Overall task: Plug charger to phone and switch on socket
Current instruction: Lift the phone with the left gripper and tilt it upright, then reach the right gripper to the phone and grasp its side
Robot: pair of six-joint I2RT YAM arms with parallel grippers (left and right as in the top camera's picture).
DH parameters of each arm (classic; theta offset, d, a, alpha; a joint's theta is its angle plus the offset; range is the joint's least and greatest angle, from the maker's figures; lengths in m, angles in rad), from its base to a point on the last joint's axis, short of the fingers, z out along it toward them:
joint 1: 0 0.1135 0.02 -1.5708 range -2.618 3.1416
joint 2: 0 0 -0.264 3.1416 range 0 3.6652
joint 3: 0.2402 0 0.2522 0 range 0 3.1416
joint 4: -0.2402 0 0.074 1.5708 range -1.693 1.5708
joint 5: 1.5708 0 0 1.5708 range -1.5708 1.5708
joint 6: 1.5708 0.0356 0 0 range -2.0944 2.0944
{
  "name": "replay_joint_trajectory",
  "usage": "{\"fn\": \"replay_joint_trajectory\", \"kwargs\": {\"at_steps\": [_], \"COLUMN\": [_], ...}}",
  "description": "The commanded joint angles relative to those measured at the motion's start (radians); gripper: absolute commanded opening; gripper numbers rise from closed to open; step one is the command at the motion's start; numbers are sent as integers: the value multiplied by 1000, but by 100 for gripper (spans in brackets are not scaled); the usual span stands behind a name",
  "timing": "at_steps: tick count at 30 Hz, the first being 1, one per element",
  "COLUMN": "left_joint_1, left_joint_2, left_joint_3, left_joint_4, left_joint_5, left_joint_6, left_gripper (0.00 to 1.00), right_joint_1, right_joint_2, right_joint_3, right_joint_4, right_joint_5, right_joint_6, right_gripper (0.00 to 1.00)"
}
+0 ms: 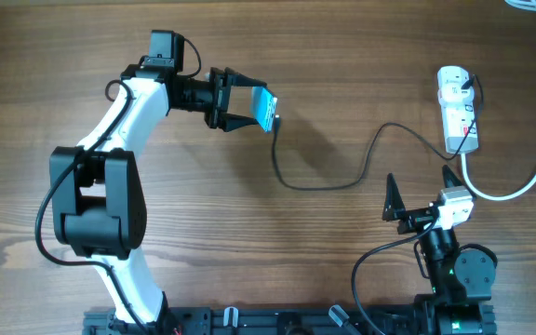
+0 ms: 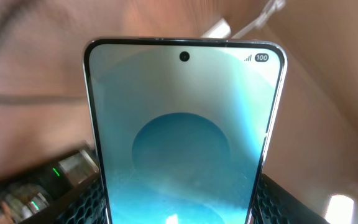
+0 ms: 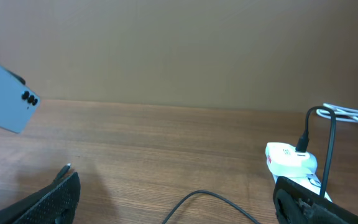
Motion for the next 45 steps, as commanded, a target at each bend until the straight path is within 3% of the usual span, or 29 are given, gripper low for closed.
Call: {"fn": "replay_joint_trajectory", "kwargs": {"at_steps": [1, 9, 17, 23, 26, 31, 32, 36, 40, 45], "left_joint_1": [8, 8, 8, 10, 9, 8, 8, -18, -61, -119], "left_joint_2": [-41, -41, -41, -51, -69, -92, -93, -93, -93, -93], "left_joint_3": [26, 26, 26, 40, 114, 151, 151, 151, 151, 151], "left_joint_4": [-1, -131, -267, -300, -380, -449, -460, -463, -436, -344], "left_joint_5": [-219, -606, -930, -978, -1070, -996, -975, -938, -938, -917], "left_joint_6": [196, 301, 307, 334, 334, 352, 352, 359, 357, 321], "left_gripper": [60, 59, 60, 63, 63, 63, 63, 61, 61, 62], "right_joint_1": [6, 6, 6, 6, 6, 6, 6, 7, 7, 6], "right_joint_2": [-3, -3, -3, -3, -3, -3, -3, 10, 80, 319], "right_joint_3": [-2, -2, -2, -2, -2, -2, -2, -2, 8, 131], "right_joint_4": [3, 3, 3, 3, 3, 7, 6, 22, 22, 21], "right_joint_5": [11, 11, 11, 11, 11, 11, 0, -202, -355, -506], "right_joint_6": [2, 2, 2, 2, 2, 2, 20, 385, 457, 475], "right_gripper": [100, 100, 100, 100, 100, 100, 100, 100, 100, 100]}}
